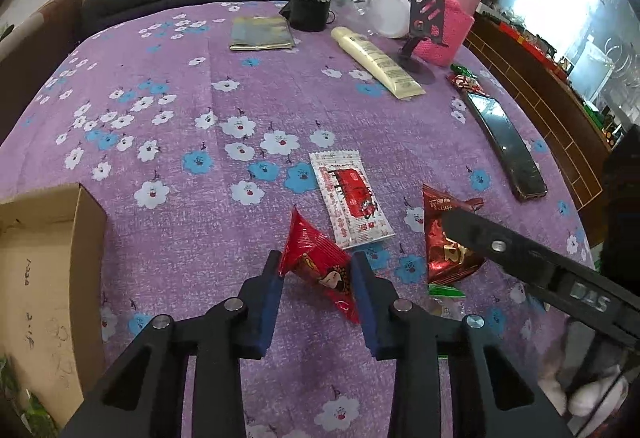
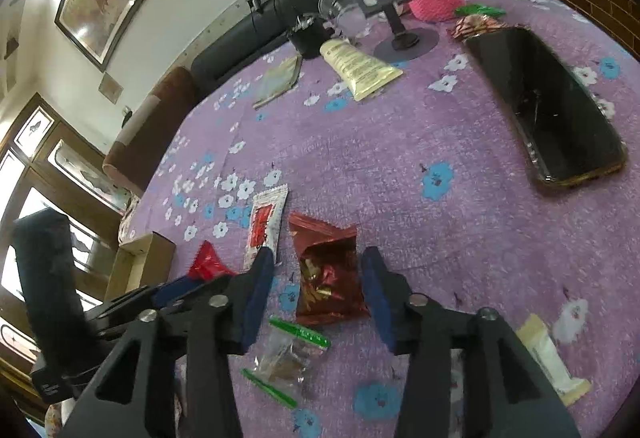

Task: Organize snacks
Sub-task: 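Grasp the red candy packet with the left tool while the right tool grasps the dark red bag, then carry both packets over the box and open both tools to drop them, then move the right tool to the cream wrapped cake and grasp it, then grasp the clear green-zip bag with the left tool while the right tool holds the cake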

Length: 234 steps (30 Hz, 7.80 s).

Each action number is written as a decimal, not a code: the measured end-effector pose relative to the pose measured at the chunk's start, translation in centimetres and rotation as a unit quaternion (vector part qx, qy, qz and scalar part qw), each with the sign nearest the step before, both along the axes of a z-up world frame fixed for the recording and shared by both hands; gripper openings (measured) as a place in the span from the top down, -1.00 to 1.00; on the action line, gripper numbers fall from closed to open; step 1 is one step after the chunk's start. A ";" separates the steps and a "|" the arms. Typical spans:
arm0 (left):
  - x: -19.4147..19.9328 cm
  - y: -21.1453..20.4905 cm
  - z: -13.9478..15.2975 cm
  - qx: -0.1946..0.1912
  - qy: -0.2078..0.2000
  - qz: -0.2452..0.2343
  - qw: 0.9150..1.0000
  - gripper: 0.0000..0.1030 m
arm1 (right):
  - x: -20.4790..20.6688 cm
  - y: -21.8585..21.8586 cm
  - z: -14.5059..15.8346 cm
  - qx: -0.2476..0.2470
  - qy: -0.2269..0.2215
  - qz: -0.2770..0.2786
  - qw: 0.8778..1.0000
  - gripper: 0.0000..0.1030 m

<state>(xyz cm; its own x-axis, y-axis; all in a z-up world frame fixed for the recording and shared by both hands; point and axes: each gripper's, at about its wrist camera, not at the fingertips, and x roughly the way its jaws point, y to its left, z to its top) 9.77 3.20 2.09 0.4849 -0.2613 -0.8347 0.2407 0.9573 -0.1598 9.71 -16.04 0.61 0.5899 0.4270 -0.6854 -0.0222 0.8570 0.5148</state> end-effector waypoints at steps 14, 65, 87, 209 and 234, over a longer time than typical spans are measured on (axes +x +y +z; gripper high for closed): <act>0.0 -1.3 -0.6 -0.032 0.001 -0.016 0.999 0.34 | 0.4 1.5 -0.4 -0.049 -0.012 -0.008 0.999 0.44; -8.3 5.2 5.2 -0.032 -0.071 0.001 0.997 -0.02 | -2.3 -0.1 2.0 0.011 -0.056 -0.013 0.998 0.43; -7.3 26.7 4.8 -0.033 -0.063 0.133 0.989 -0.05 | -4.5 24.9 5.9 -0.040 -0.042 0.192 0.980 0.42; -7.9 -6.3 -1.0 -0.034 -0.022 -0.107 0.993 0.16 | -9.4 -5.2 0.5 -0.069 -0.045 -0.061 0.995 0.56; -13.2 -3.8 0.4 -0.094 -0.007 -0.114 0.989 -0.28 | -9.4 -5.6 0.1 -0.068 -0.037 -0.069 0.995 0.56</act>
